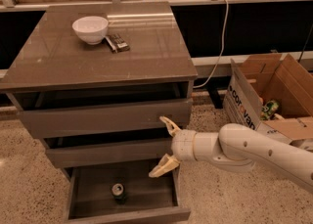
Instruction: Pick green can from bottom drawer and place on counter
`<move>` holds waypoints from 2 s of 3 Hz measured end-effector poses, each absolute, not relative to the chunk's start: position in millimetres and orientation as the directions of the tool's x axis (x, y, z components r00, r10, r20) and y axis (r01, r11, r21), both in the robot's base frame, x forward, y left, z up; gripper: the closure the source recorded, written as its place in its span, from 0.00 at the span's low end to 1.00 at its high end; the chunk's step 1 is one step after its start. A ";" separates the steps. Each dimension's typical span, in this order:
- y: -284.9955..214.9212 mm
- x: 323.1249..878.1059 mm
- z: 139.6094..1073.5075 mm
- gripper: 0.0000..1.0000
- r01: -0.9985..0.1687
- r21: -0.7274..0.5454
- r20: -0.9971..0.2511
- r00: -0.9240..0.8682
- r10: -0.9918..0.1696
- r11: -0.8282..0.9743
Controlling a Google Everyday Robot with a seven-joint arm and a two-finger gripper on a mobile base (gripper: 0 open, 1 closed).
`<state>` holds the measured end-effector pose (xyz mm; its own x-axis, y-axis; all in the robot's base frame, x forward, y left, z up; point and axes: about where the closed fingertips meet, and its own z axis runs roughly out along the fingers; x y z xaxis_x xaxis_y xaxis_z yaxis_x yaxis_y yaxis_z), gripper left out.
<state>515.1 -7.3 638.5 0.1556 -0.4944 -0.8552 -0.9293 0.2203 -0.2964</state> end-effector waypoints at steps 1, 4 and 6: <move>-8.7 530.3 589.2 0.00 -0.916 -0.338 -0.820 0.175 -0.545 0.215; 52.2 524.9 528.3 0.16 -0.963 -0.252 -0.902 0.200 -0.383 0.092; 112.8 518.4 439.7 0.37 -0.984 -0.175 -0.921 0.158 -0.356 0.016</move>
Offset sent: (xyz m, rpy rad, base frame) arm 0.0142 -0.0012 -0.0461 -0.0537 -0.0301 -0.0128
